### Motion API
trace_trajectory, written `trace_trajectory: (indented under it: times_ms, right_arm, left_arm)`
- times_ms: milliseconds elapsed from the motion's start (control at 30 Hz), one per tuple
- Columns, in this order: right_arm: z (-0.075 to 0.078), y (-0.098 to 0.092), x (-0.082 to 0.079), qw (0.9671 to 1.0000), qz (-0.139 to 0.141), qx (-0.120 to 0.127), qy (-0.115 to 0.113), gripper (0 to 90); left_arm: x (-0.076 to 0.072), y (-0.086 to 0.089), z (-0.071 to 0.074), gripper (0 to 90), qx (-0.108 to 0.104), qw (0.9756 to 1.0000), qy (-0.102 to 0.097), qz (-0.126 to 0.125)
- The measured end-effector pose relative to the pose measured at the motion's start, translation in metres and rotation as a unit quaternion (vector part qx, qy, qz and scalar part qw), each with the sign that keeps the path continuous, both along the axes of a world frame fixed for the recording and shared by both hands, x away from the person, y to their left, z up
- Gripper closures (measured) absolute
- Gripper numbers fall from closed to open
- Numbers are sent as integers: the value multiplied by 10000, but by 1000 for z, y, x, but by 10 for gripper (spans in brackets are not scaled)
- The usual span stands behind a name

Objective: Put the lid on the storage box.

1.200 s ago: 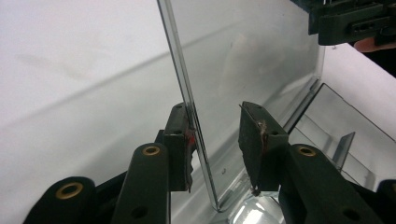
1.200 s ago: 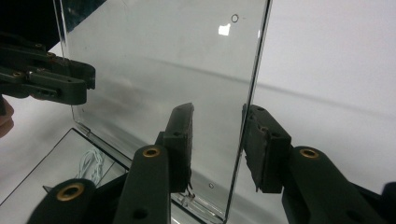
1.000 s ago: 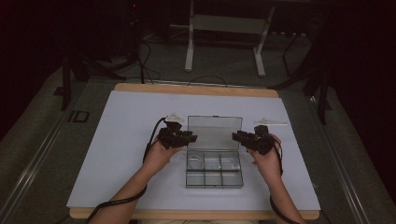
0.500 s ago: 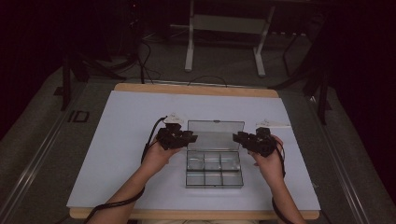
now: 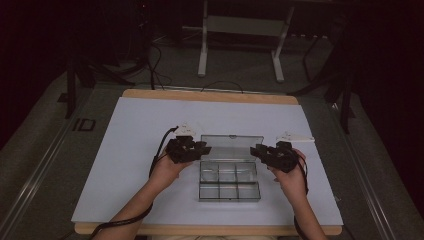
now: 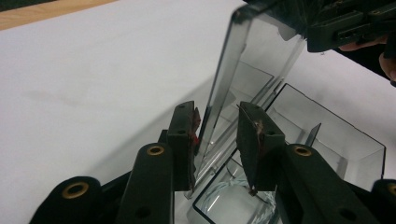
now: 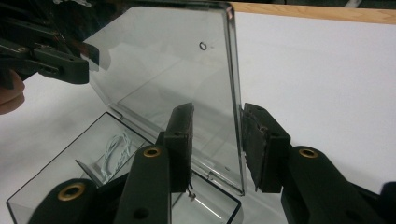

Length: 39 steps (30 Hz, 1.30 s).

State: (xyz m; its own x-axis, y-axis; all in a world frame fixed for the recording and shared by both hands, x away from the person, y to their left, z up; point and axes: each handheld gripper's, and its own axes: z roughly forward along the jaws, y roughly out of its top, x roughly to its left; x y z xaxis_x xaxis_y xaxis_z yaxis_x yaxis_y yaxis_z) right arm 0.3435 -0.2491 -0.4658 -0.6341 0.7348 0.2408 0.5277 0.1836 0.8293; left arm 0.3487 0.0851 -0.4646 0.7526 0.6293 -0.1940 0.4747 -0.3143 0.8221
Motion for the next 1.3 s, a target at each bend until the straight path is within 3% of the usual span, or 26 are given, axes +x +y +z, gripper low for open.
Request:
trace_trajectory:
  times_ms: [567,1300]
  right_arm:
    - [-1,-6,-12,9999,100,70,-73,626]
    - [-3,-12,-24,9997,243,7,-19,629]
  left_arm:
    - [-14,2,2,675,-41,9998,-167,-34]
    - [-32,1,0,661,118,9992,-366,-134]
